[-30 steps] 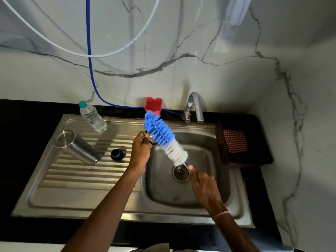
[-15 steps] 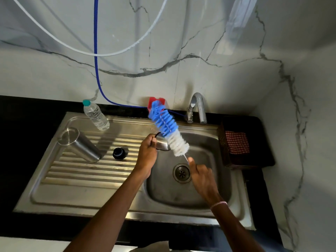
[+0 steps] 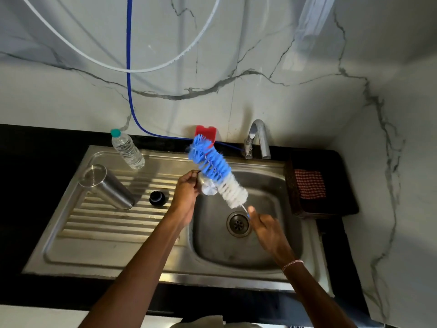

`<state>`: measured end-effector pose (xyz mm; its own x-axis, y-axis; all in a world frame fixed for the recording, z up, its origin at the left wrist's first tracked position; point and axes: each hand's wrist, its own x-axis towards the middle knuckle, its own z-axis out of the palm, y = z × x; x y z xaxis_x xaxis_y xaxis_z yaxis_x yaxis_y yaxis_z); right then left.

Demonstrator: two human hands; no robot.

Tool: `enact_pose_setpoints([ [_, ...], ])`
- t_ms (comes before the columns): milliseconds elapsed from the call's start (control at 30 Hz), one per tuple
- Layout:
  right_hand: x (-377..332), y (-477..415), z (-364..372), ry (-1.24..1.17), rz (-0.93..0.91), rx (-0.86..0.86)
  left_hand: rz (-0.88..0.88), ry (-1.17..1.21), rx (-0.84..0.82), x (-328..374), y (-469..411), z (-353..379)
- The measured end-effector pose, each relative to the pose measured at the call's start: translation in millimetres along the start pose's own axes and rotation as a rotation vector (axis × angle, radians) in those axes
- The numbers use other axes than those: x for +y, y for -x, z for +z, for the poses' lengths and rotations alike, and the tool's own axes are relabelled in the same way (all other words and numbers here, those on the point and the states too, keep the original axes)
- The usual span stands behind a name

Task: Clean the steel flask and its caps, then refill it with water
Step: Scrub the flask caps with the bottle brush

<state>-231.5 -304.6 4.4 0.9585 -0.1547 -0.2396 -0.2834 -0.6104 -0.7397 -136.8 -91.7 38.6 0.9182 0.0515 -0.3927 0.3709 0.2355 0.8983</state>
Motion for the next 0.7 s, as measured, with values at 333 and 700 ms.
enact_pose_setpoints([
  [333,-27.2,2.5,17.8,-0.059,0.084,0.028,-0.068,0.075,0.045,-17.5,3.4,4.6],
  [700,14.2,22.3,20.6,0.151,0.128,-0.016,-0.149,0.297,0.064,-12.9,6.1,-29.7],
])
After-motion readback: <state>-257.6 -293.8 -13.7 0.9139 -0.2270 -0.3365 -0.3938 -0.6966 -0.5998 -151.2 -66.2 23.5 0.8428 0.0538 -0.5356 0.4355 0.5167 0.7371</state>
